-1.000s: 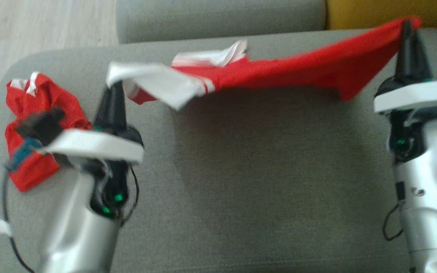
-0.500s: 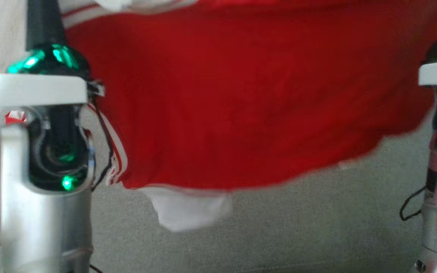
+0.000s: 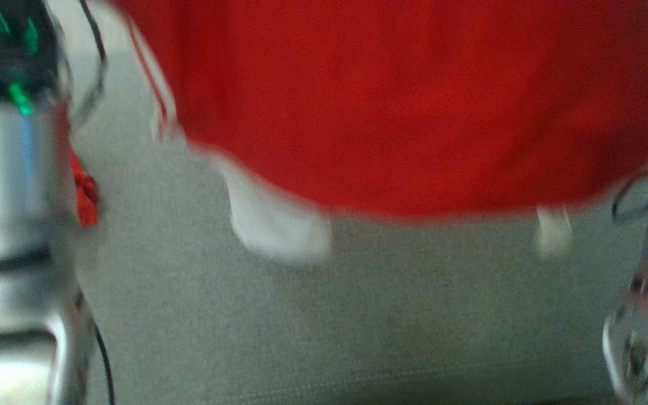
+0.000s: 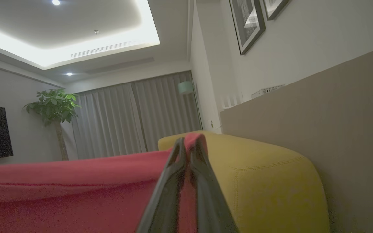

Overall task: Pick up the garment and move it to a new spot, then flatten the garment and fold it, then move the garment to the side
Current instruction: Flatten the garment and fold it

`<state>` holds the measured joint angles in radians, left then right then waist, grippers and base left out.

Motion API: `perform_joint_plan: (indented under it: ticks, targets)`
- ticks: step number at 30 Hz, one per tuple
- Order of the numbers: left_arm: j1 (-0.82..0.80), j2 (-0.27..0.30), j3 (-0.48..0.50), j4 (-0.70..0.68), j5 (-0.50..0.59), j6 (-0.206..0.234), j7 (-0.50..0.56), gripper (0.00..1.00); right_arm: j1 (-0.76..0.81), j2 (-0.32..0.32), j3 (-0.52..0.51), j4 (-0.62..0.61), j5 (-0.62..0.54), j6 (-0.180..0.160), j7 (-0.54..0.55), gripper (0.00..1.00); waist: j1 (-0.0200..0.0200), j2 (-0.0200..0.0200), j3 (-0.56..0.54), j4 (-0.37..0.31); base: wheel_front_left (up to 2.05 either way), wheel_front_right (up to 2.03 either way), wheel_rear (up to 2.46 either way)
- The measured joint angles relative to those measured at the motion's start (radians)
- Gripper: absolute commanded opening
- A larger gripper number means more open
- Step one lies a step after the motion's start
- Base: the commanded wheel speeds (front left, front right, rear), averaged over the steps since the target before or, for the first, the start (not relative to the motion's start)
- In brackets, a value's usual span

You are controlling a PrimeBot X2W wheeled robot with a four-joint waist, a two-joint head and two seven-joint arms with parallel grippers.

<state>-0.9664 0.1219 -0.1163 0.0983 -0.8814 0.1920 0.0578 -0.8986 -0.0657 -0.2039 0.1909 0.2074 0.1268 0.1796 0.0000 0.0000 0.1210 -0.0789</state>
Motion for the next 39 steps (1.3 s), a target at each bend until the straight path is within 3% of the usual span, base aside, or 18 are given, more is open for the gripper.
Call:
perform_joint_plan:
  ticks: [6,8,11,14,20,22,27,32,39]
  targets:
    - [-0.345,0.006,0.0,0.296,0.056,-0.075,-0.105,0.0,-0.393,-0.028,-0.002,0.35,-0.019,0.0,-0.173,0.0,0.0,0.0,0.151,0.009,0.0,0.0,0.0]
    - [-0.432,0.004,0.007,0.368,0.063,-0.099,-0.158,0.0,-0.493,-0.07,0.041,0.434,-0.019,0.0,-0.27,0.0,0.0001,0.0,0.193,0.017,0.0,0.0,0.0]
    - [-0.506,-0.007,0.004,0.456,0.062,-0.145,-0.204,0.0,-0.6,-0.114,0.043,0.553,-0.012,0.0,-0.38,0.0,0.0001,0.0,0.242,0.037,0.0,0.0,0.0]
    - [-0.519,-0.031,-0.011,0.527,0.065,-0.193,-0.226,0.0,-0.63,-0.142,0.039,0.658,-0.007,0.001,-0.415,0.0,0.0001,0.0,0.275,0.063,0.0,0.0,0.0]
    - [-0.433,-0.056,-0.074,0.644,0.069,-0.264,-0.243,0.0,-0.545,-0.143,0.073,0.84,0.037,0.0,-0.427,0.0,0.0002,0.0,0.314,0.103,0.0,0.0,0.0]
    - [-0.352,-0.065,-0.121,0.678,0.077,-0.291,-0.244,0.0,-0.47,-0.143,0.116,0.896,0.065,0.0,-0.426,0.0,0.0004,-0.0001,0.31,0.113,0.0,0.0,0.0]
    - [-0.098,-0.072,-0.207,0.759,0.097,-0.308,-0.246,0.0,-0.266,-0.163,0.198,1.0,0.128,0.0,-0.377,0.0,0.0,0.0,0.264,0.119,0.0,0.0,0.0]
    - [0.057,-0.053,-0.271,0.77,0.096,-0.316,-0.246,0.0,-0.165,-0.181,0.328,1.0,0.181,0.0,-0.311,0.0,0.0,0.0,0.208,0.121,0.0,0.0,0.0]
    - [0.274,0.039,-0.398,0.655,0.076,-0.317,-0.216,0.0,0.013,-0.243,0.509,0.897,0.317,0.0,-0.233,0.0,0.0,0.0,0.118,0.124,0.0,0.0,0.0]
